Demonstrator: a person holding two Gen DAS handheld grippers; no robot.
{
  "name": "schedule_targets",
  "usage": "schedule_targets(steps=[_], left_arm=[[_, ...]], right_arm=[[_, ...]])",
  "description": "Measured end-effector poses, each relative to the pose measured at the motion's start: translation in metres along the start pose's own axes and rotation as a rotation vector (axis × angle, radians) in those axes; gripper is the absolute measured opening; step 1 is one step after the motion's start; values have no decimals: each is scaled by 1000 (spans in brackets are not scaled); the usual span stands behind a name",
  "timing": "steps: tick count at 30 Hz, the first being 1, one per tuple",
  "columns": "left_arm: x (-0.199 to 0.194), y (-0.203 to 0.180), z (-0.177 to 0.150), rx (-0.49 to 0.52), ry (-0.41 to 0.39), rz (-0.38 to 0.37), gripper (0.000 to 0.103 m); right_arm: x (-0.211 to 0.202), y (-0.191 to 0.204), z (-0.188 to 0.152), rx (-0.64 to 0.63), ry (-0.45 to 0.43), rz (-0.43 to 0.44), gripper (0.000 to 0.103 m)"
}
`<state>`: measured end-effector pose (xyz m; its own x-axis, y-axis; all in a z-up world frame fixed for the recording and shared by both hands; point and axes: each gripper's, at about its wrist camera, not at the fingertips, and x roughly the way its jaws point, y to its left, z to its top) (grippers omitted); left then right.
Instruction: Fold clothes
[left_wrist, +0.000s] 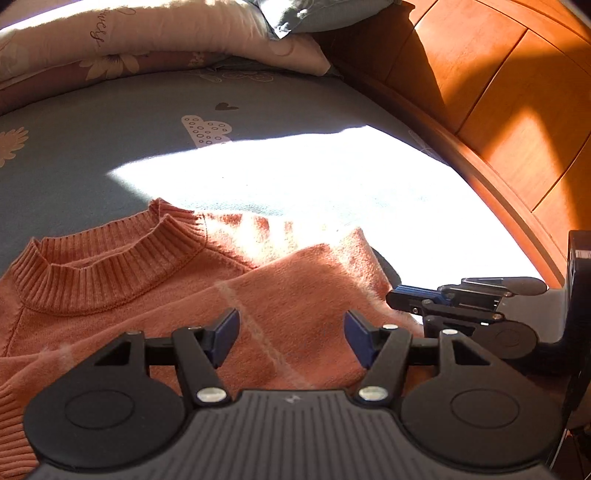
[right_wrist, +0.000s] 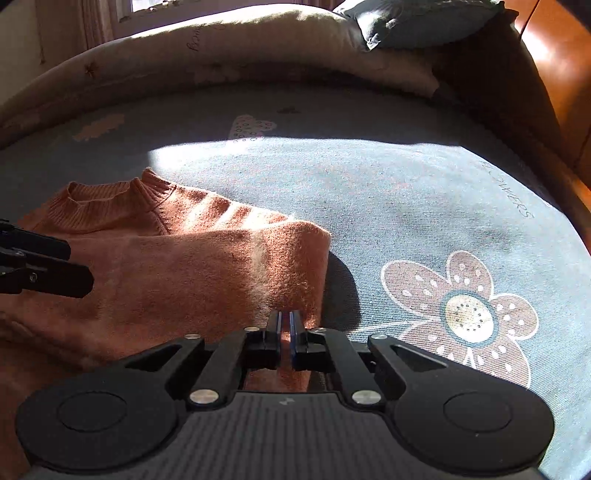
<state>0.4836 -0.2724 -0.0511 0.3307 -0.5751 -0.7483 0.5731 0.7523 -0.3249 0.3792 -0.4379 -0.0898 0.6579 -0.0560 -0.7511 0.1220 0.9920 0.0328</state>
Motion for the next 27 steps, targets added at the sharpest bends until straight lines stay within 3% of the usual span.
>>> schedule_targets(steps=[3, 5, 11, 16, 22, 27], left_arm=[[28, -14, 20, -59, 11, -136, 63], [48, -23, 26, -73, 33, -184, 63], [102, -41, 30, -58, 125, -183, 63], [130, -36, 38, -61, 120, -175, 66], [127, -45, 47, -17, 107, -154, 65], [123, -57, 40, 48, 104, -162, 74]], right_arm=[[-13, 0, -7, 1, 12, 45, 9], [-10, 2, -17, -1, 28, 51, 10], [-6, -1, -30, 49, 17, 62, 10], [-7, -2, -36, 82, -9, 59, 11], [-9, -1, -39, 112, -23, 51, 11], [-10, 0, -42, 120, -37, 47, 14]])
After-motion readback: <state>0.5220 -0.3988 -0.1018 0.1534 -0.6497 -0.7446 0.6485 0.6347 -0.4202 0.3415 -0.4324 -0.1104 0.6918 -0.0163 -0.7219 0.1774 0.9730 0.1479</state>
